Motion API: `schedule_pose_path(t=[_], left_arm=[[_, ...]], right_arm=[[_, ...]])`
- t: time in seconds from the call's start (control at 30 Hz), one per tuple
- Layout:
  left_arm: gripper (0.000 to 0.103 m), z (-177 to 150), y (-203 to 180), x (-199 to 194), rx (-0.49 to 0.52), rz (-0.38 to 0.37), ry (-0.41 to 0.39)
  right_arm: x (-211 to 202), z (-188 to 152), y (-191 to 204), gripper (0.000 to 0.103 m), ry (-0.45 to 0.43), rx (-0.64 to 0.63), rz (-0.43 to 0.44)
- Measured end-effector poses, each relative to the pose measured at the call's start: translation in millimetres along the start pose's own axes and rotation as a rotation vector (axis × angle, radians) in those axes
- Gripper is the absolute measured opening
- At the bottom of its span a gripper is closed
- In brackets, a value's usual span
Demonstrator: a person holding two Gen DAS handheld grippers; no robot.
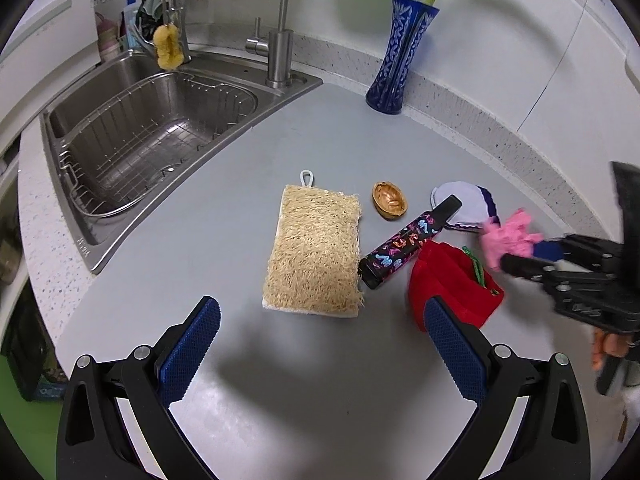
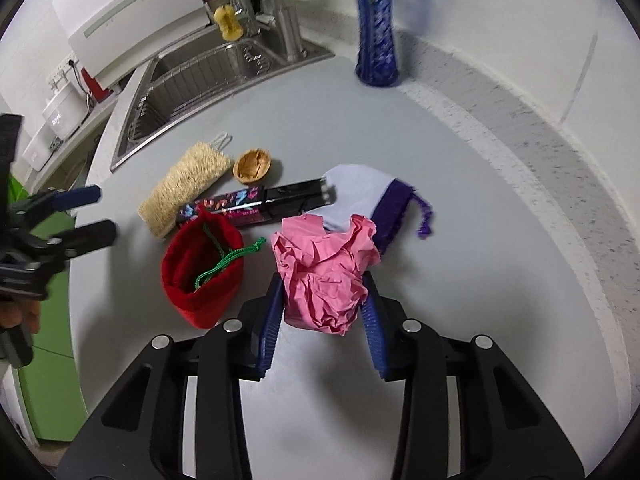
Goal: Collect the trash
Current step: 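Grasp the crumpled pink paper with the right gripper, then grasp the beige loofah sponge with the left gripper and lift it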
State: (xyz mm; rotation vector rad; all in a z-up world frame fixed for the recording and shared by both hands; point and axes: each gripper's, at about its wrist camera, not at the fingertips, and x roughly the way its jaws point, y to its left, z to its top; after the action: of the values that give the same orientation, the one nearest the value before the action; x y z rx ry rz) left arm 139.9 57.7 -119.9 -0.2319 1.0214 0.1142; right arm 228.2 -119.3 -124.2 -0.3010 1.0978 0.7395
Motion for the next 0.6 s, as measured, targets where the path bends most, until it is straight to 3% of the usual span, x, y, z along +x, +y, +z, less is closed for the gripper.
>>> schedule_pose_path(t=[0.37, 0.6], left_arm=[[0.098, 10.1, -3.3, 52.7, 0.079, 0.073, 0.078], [0.098, 13.6, -5.2, 64.4, 0.092, 0.063, 0.082]], right_arm=[[-32.2, -6.9, -18.1, 0.038, -0.045, 0.024, -0.042], [-34.9, -10.0, -25.2, 0.038, -0.046, 0.034, -0.048]])
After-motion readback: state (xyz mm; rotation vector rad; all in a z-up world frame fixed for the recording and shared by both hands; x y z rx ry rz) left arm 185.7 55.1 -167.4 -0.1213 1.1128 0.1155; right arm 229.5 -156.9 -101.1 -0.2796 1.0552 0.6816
